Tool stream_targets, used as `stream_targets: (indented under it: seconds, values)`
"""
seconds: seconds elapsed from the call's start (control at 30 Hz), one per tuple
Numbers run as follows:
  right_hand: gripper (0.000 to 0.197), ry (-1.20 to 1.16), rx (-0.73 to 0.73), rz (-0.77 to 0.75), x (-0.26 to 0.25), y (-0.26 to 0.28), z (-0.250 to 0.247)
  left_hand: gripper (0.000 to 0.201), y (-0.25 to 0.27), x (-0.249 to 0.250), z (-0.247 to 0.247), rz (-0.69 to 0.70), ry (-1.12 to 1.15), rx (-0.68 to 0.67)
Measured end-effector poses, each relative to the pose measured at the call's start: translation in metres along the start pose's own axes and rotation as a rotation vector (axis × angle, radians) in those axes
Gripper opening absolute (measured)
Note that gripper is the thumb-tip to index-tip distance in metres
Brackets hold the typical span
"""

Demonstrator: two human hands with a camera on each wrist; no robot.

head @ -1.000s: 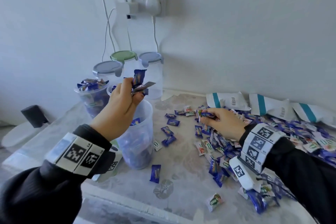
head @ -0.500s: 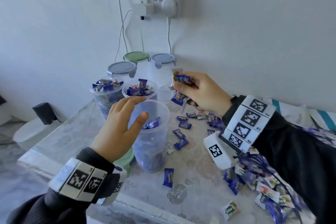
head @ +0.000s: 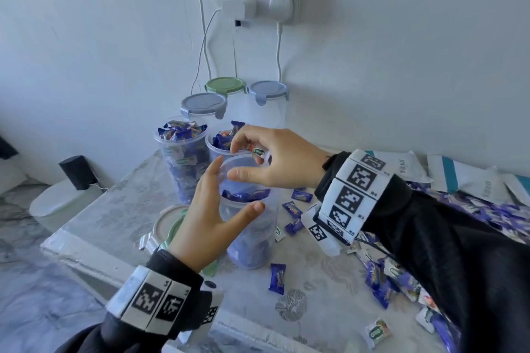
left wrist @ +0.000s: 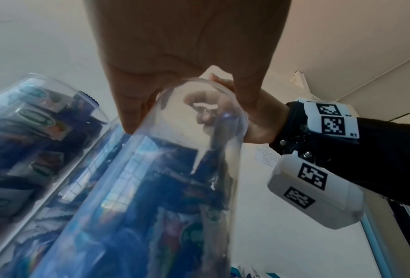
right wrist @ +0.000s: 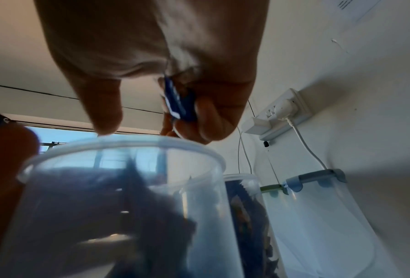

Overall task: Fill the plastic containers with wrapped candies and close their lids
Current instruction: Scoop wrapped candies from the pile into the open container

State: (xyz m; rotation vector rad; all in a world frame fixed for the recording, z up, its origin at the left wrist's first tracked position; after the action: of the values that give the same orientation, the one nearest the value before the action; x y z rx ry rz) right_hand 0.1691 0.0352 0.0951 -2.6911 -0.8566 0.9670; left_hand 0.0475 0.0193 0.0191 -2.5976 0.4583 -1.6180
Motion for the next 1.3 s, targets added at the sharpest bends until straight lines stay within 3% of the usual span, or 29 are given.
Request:
stream_targets:
  seconds: [0.1,0.27,0.33,0.4,0.53,0.63,0.73,0.87,0.97,1.07,1.17,1.3]
  values:
    - [0.026,-0.136,0.080,-0.081,-0.011,0.002,0.003,0.106,-0.002,-0.002,0.000,0.020,0.010,-0.009]
    - [0.037,-0.194,0.041,-0.131,-0.009,0.016,0.014,0.085,0.002,0.007,-0.001,0.103,-0.003,0.016]
    - [0.037,-0.227,0.087,-0.161,-0.006,0.027,0.011,0.088,0.006,0.012,0.001,0.124,-0.071,0.052]
    - [0.037,-0.234,0.148,-0.134,0.003,0.043,0.004,0.082,0.012,0.024,0.003,0.191,-0.181,0.132]
    - [0.036,-0.194,0.196,0.054,0.039,0.092,-0.012,0.054,0.034,0.071,0.018,0.457,-0.334,0.280]
    - [0.028,-0.096,0.151,0.308,0.076,0.141,-0.023,0.046,0.040,0.091,0.055,0.553,-0.176,0.062]
    - [0.034,0.084,0.025,0.528,0.116,0.199,-0.033,0.043,0.031,0.090,0.109,0.462,-0.129,-0.211]
    - [0.057,0.324,-0.149,0.812,0.171,0.275,-0.049,0.069,0.014,0.064,0.199,0.210,-0.581,-0.631]
    - [0.071,0.412,-0.286,1.020,0.195,0.316,-0.059,0.095,0.002,0.045,0.245,0.072,-0.802,-0.792]
    - [0.085,0.247,-0.302,1.066,0.203,0.330,-0.059,0.113,0.000,0.029,0.279,0.005,-0.907,-0.914]
    - [0.110,0.169,-0.346,0.964,0.200,0.326,-0.050,0.121,0.011,0.020,0.301,0.057,-1.046,-1.029]
    - [0.108,0.178,-0.444,0.915,0.183,0.333,-0.032,0.114,0.026,0.019,0.310,0.149,-1.073,-1.044]
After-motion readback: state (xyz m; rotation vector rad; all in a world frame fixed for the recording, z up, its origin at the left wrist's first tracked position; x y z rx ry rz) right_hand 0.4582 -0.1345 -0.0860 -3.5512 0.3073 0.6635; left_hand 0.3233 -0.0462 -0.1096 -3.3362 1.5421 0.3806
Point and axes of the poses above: each hand's wrist, its own y-axis away from the middle knuckle, its own z-axis out of the palm, x = y × z, the point moved 7 cm from there along -y, towards the middle knuckle, and after that the axes turned 9 degrees about -z, right-handed, at the moved point
